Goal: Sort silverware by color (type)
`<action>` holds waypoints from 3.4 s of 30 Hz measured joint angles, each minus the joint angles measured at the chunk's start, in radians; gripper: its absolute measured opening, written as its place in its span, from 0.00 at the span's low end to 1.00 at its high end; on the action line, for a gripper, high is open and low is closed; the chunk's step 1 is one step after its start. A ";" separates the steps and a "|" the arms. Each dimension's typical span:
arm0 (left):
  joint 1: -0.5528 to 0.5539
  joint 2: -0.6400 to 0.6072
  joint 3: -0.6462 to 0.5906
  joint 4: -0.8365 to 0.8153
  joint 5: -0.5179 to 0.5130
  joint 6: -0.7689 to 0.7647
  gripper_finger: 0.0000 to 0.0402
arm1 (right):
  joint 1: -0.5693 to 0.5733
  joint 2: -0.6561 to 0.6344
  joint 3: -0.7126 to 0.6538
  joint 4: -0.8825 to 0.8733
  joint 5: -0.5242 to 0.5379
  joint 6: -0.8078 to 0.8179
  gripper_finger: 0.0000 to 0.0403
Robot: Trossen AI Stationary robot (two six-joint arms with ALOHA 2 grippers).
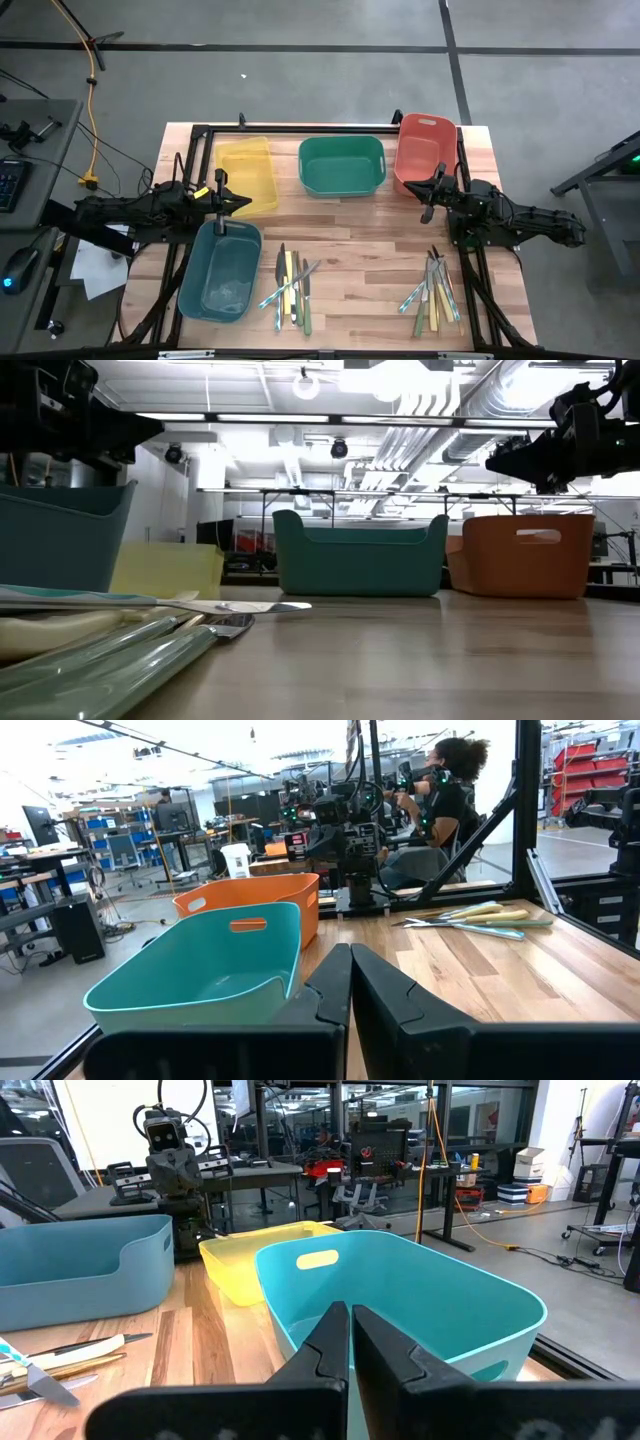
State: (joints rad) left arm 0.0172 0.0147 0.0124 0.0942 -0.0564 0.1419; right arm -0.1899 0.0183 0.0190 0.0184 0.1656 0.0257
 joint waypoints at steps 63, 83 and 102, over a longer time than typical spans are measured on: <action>0.000 0.000 0.000 0.000 0.000 -0.127 0.01 | 0.000 0.000 0.000 0.000 -0.025 0.158 0.00; 0.000 0.000 0.000 0.000 0.000 -0.131 0.01 | 0.000 0.000 0.000 -0.001 -0.026 0.127 0.00; 0.000 0.000 0.000 0.000 0.000 -0.131 0.01 | 0.000 0.000 0.000 -0.006 -0.027 0.127 0.00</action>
State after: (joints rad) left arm 0.0174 0.0147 0.0123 0.0943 -0.0563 0.0109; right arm -0.1898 0.0181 0.0189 0.0124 0.1390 0.1528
